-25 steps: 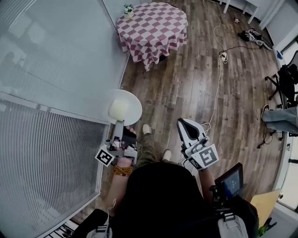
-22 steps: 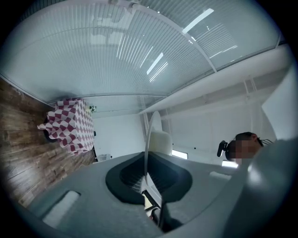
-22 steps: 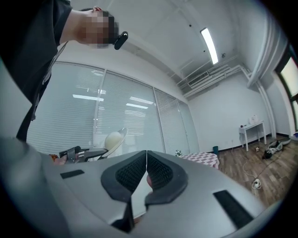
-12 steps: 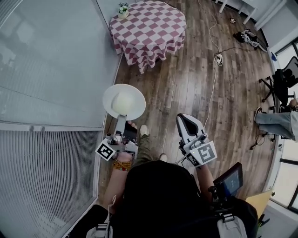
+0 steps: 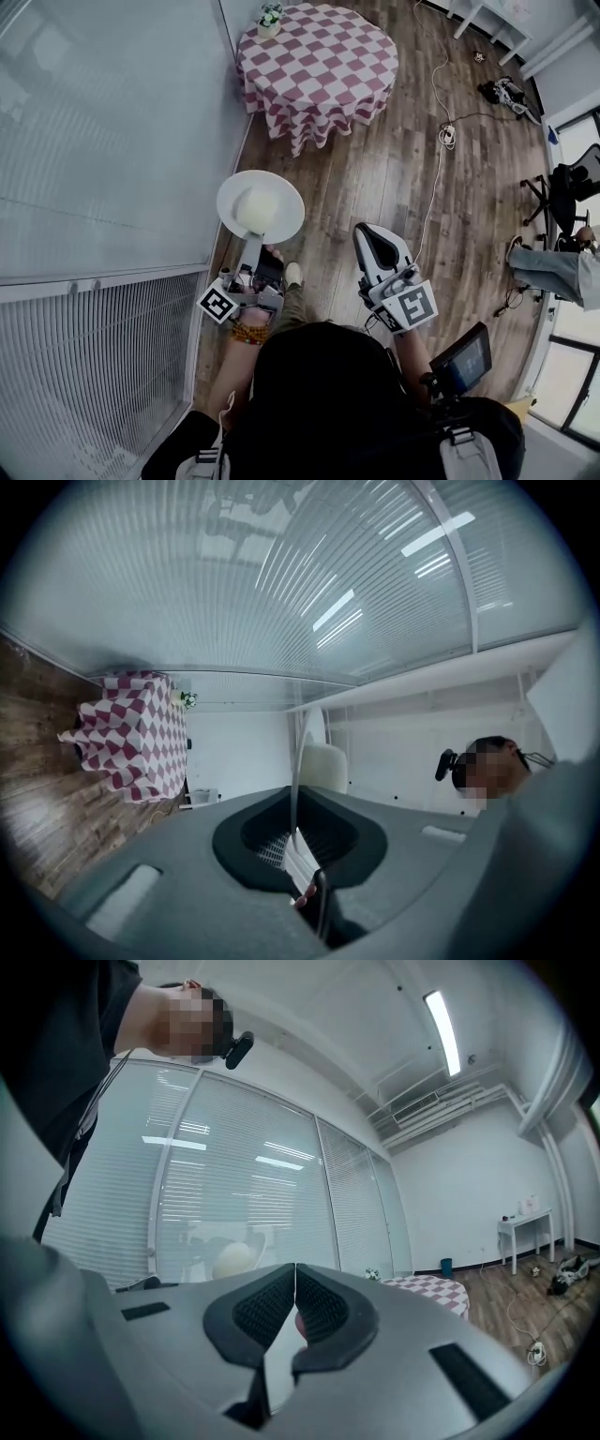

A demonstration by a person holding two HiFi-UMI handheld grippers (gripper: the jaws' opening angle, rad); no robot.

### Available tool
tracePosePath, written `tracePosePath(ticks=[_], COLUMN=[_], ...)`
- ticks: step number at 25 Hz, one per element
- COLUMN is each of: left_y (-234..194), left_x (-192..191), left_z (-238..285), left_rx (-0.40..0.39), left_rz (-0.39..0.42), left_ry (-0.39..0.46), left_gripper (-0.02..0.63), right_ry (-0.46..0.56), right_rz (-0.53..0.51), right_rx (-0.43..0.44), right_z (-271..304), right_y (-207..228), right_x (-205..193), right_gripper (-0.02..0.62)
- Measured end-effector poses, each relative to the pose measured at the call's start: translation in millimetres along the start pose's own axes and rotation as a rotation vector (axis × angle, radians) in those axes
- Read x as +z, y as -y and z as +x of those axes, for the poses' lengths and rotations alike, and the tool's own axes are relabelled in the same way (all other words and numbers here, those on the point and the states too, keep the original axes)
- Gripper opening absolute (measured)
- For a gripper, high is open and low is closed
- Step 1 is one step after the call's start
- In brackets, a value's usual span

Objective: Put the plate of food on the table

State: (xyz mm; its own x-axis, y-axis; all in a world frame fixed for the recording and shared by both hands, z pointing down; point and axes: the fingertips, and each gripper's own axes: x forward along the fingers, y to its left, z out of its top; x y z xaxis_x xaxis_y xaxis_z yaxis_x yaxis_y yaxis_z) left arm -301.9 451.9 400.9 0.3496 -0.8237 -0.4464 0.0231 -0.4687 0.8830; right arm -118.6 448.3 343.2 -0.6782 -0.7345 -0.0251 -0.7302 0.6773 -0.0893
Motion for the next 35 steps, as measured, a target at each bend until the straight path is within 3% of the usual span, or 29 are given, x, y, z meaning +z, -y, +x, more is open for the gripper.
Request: tracePosePath(ticks=[4,12,20,23,27,31,35], left_y=[-14,-43,-72,-85,-91,-113,-121], left_x=[29,64,60,56,56,51,52], left_z=[12,46,74,84,108,132,171], left_rx=[0.001,-0.013,-0.017,0.046,0.068,0.112,0.123], left_rz=[0.032,-0.024,-0.022,-0.024,0.018,-0.01,0.013], left_ry=[-0.038,-0.04,-0.002,0.037,0.016,0.017,0.003], left_gripper=[0.014,0.014,0.014,0.014,0.014,0.014,0.014], right_ry=[-0.019,0.0,0.001,-0.011,0.004,-0.008,0.0], right_rz=[-0.011,-0.012,-0.006,0.011,0.031,0.071,0.115], right_rx=[-0.001,-0.049,-0.027,-0.016,-0.023,-0.025,-0.035], right_z=[35,72,96,109,129,136,153], right_y=[-5,17,62,83,112,137,177], right_x=[-4,5,-18,-22,-17,-30,-31], right_gripper=[0.011,0.011,0.011,0.011,0.011,0.011,0.011])
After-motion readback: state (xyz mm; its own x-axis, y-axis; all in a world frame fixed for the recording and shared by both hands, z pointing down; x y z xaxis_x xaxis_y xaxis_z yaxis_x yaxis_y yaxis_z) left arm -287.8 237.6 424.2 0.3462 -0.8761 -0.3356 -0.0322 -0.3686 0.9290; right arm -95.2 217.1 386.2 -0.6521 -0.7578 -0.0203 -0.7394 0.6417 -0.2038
